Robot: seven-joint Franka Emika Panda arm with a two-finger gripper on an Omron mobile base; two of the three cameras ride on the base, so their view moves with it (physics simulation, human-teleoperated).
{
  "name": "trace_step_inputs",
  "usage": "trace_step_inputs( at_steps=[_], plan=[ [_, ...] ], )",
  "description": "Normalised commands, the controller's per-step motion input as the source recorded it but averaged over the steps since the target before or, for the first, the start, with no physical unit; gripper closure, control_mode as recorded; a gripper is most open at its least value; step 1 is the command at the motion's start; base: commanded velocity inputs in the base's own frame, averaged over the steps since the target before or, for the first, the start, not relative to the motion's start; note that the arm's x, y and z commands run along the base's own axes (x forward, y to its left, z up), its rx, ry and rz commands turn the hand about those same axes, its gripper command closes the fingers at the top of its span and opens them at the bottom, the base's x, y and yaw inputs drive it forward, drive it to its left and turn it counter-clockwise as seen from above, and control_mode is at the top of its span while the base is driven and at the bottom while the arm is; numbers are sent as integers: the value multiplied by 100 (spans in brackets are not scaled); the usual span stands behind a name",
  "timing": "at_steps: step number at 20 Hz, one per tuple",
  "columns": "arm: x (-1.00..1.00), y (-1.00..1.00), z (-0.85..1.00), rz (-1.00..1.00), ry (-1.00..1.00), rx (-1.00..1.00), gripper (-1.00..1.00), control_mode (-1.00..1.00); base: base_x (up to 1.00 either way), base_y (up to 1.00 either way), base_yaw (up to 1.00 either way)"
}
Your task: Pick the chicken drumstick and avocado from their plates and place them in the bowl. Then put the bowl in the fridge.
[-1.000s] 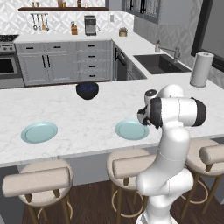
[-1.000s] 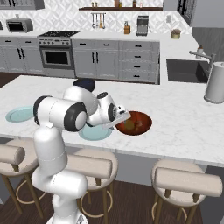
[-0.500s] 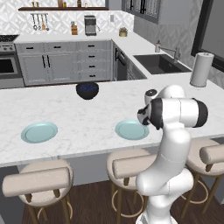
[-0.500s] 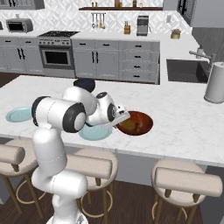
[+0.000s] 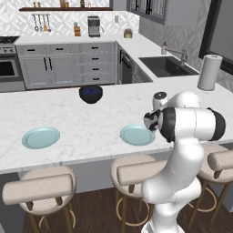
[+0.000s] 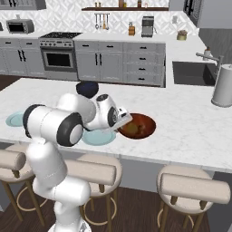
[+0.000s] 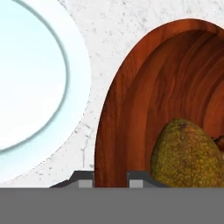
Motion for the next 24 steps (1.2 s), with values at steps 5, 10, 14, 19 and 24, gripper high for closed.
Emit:
trace_step_inputs(
  at_steps=[5, 10, 14, 19, 24],
  plan=[
    [-97, 40, 100, 24, 0, 0, 100, -100, 0, 0, 0],
    [-100, 58, 100, 37, 0, -3, 100, -100, 0, 0, 0],
    [-96, 64, 98, 37, 6, -3, 100, -100, 0, 0, 0],
    [-79, 52, 84, 32, 16, -3, 100, -100, 0, 0, 0],
    [-97, 7, 64, 22, 0, -9, 100, -100, 0, 0, 0]
  ],
)
